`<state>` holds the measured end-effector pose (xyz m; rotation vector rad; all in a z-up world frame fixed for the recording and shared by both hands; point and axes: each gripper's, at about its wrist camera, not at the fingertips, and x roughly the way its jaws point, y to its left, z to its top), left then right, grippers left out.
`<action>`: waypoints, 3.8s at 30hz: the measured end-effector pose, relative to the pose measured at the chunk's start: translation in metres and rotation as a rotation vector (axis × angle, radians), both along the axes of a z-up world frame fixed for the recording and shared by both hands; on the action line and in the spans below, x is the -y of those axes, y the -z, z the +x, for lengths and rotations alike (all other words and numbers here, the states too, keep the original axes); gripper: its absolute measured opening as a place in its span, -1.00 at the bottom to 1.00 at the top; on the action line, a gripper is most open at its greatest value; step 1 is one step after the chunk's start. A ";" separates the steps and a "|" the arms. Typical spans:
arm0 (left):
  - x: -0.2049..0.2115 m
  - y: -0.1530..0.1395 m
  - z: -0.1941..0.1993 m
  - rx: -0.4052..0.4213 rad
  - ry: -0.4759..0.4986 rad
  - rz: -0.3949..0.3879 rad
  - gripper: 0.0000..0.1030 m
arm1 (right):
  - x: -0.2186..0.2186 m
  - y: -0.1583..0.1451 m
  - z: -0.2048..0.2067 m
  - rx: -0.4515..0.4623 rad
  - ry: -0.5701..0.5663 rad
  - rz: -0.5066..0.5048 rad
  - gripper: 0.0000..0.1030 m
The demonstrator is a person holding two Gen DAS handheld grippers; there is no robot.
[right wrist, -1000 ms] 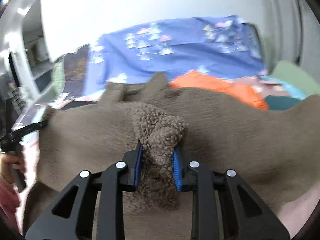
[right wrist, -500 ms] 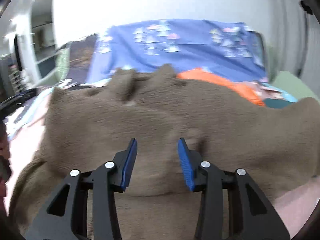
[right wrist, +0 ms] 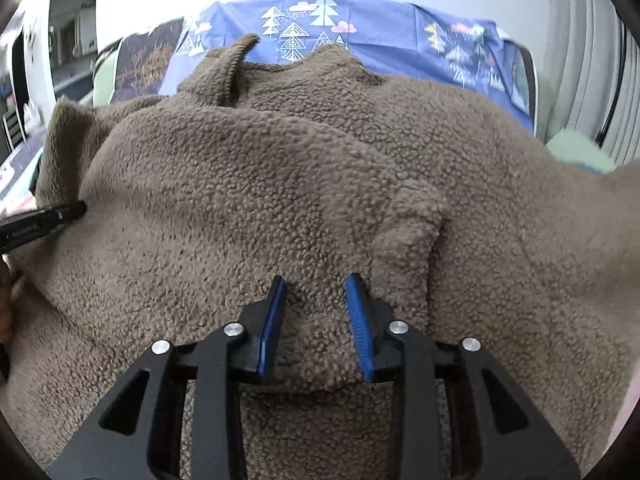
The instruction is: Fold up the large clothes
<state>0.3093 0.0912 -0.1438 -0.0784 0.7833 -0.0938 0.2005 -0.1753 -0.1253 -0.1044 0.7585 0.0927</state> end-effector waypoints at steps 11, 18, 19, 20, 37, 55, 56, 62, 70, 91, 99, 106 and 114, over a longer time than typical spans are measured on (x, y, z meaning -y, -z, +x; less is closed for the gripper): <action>0.020 -0.080 -0.051 0.165 0.035 0.045 -0.02 | 0.144 -0.104 -0.087 0.296 0.218 0.088 0.21; 0.087 -0.056 -0.095 0.149 0.194 0.062 0.20 | 0.386 -0.061 -0.146 0.288 0.805 0.576 0.21; 0.100 -0.046 -0.098 0.126 0.224 0.065 0.20 | 0.408 -0.050 -0.152 0.277 0.845 0.643 0.21; 0.110 -0.038 -0.098 0.112 0.241 0.070 0.20 | 0.427 -0.038 -0.157 0.263 0.868 0.715 0.22; 0.119 -0.001 -0.097 0.018 0.267 0.029 0.11 | 0.508 0.004 -0.126 0.283 0.844 1.129 -0.54; 0.049 -0.025 -0.107 0.059 0.171 -0.262 0.09 | 0.202 -0.229 -0.097 0.453 -0.013 0.632 -0.77; 0.041 -0.031 -0.111 0.077 0.164 -0.274 0.14 | 0.160 -0.229 -0.090 0.429 -0.106 0.590 -0.77; -0.014 -0.059 -0.123 0.190 0.142 -0.372 0.44 | -0.031 -0.156 -0.057 0.200 -0.446 0.384 -0.73; -0.056 -0.038 -0.104 0.121 0.167 -0.603 0.60 | -0.094 -0.025 -0.026 -0.243 -0.400 0.354 -0.61; 0.036 -0.162 -0.116 0.449 0.221 -0.099 -0.63 | 0.080 -0.029 -0.055 0.180 -0.034 0.561 -0.13; -0.016 -0.039 -0.028 0.131 -0.010 0.145 -0.53 | 0.086 -0.008 -0.038 0.050 0.088 0.520 0.22; -0.040 -0.066 -0.056 0.282 -0.098 0.000 -0.06 | 0.072 0.005 -0.033 0.054 0.154 0.355 0.13; 0.047 -0.067 -0.069 0.235 0.150 0.123 -0.52 | 0.047 -0.004 -0.045 0.146 0.106 0.220 0.15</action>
